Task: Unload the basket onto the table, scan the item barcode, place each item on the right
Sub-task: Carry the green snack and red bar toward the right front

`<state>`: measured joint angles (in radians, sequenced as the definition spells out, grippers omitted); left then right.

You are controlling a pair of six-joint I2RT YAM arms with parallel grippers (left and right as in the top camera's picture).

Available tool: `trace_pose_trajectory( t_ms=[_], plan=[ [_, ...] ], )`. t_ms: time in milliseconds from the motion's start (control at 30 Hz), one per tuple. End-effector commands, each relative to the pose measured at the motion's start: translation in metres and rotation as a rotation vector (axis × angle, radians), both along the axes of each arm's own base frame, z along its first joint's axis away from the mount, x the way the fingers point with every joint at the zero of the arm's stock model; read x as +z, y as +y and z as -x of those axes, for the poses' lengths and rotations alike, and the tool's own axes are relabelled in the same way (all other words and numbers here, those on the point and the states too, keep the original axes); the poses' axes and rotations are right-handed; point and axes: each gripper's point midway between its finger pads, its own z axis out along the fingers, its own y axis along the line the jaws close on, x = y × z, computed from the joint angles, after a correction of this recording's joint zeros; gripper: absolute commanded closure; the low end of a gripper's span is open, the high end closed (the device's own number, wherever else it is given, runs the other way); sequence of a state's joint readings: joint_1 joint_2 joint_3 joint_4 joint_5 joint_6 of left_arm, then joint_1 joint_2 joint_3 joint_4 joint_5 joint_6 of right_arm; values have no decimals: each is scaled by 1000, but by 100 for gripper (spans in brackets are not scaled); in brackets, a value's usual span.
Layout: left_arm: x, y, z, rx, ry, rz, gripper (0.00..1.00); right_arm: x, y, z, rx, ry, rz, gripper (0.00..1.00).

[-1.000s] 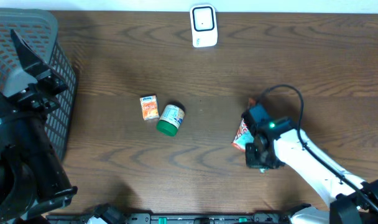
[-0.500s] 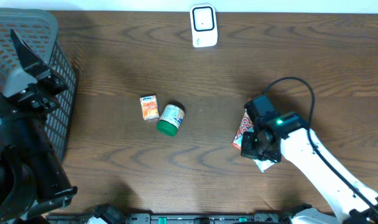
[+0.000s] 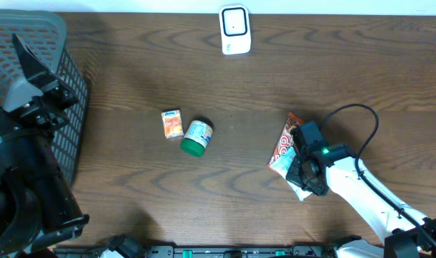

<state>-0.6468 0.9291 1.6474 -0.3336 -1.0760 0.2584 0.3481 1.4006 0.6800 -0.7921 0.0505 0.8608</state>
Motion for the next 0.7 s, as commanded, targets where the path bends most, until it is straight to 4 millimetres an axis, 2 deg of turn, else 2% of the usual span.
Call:
trace_pose_trajectory(
  t_ms=[0, 100, 200, 400, 533, 567, 600, 633, 667],
  plan=[
    [-1, 2, 1, 6, -5, 11, 2, -25, -8, 27, -57, 95, 17, 99],
    [-1, 2, 1, 7, -4, 10, 2, -32, 6, 30, -17, 112, -67, 99],
    [-1, 2, 1, 7, -5, 11, 2, -23, 30, 18, 83, 75, -186, 99],
    [-1, 2, 1, 7, -4, 10, 2, 29, 72, -7, 238, -2, -395, 98],
    [-1, 2, 1, 7, -4, 10, 2, 64, 75, -17, 291, -53, -401, 98],
    [-1, 2, 1, 7, -4, 10, 2, 70, 75, -18, 301, -66, -400, 93],
    [-1, 2, 1, 7, -4, 10, 2, 75, 75, -20, 315, -81, -399, 82],
    [-1, 2, 1, 7, -4, 10, 2, 77, 74, -21, 325, -94, -391, 81],
    [-1, 2, 1, 7, -4, 10, 2, 76, 69, -22, 318, -97, -361, 85]
  ],
)
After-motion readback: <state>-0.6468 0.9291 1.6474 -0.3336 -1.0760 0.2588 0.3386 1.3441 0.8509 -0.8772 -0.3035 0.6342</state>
